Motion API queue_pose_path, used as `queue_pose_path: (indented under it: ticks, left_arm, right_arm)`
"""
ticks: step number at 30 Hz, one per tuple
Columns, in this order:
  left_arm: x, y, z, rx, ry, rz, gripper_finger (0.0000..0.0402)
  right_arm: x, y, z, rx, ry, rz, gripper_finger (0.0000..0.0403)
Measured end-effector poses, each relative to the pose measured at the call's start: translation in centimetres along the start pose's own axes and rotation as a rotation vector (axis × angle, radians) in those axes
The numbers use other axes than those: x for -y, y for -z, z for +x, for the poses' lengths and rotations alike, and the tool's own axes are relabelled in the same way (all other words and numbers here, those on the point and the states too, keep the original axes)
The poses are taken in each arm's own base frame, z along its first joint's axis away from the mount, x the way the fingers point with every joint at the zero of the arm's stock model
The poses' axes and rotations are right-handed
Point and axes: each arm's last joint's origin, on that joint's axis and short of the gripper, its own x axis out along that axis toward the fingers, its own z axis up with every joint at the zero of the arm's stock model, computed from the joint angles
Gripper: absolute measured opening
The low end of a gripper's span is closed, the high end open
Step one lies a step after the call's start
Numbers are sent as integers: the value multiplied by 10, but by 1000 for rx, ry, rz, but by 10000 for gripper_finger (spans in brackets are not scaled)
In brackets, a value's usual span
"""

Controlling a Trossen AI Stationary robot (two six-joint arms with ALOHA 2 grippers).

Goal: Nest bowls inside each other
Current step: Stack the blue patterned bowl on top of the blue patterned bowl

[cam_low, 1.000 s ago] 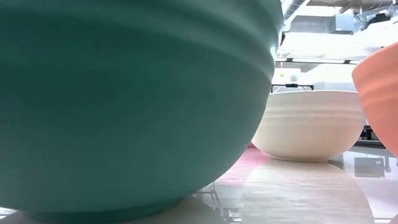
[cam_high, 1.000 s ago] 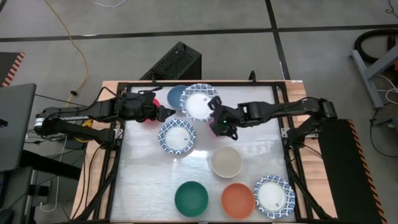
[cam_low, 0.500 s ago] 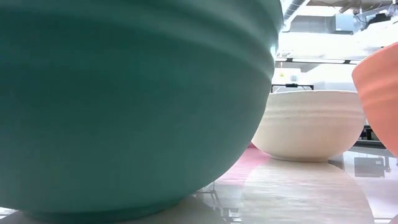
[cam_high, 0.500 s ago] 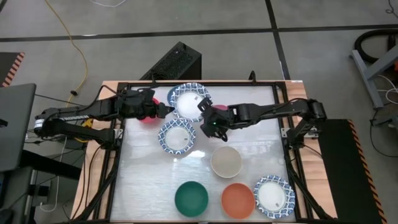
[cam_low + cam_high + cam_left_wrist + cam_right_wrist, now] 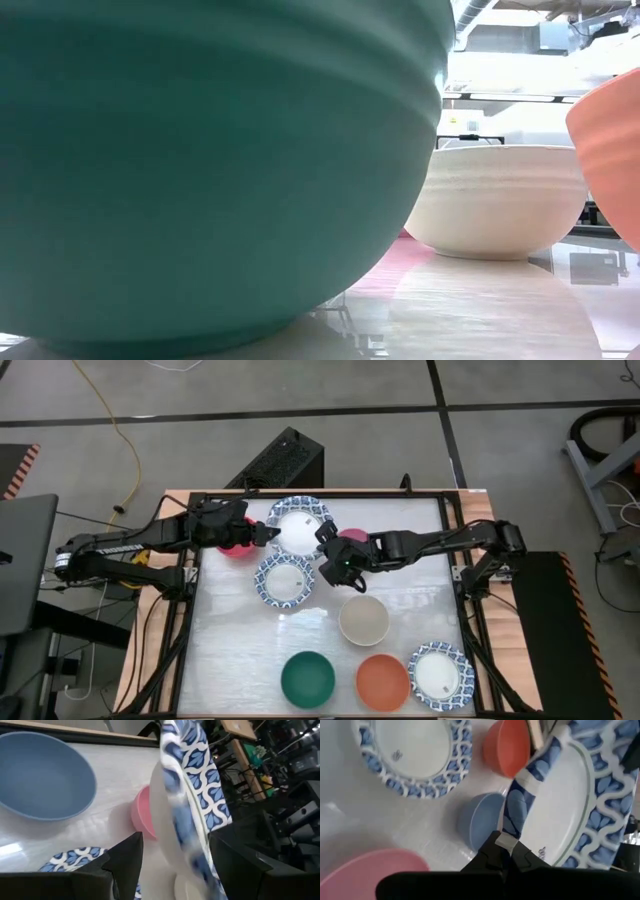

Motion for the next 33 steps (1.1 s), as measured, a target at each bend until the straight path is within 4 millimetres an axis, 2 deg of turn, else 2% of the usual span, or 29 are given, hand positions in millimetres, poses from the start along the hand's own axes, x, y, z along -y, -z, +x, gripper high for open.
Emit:
queue_pose_path:
  ticks: [22,26,33]
  left_arm:
    - [2,0,0,-25,31,-28,215]
    - [1,1,2,-34,28,-29,187]
    - [-1,6,15,-74,0,-27,97]
  right_arm:
    - [-1,0,1,37,-27,16,7]
    - [-1,0,1,36,-30,15,7]
    - [-4,1,1,19,-58,-5,7]
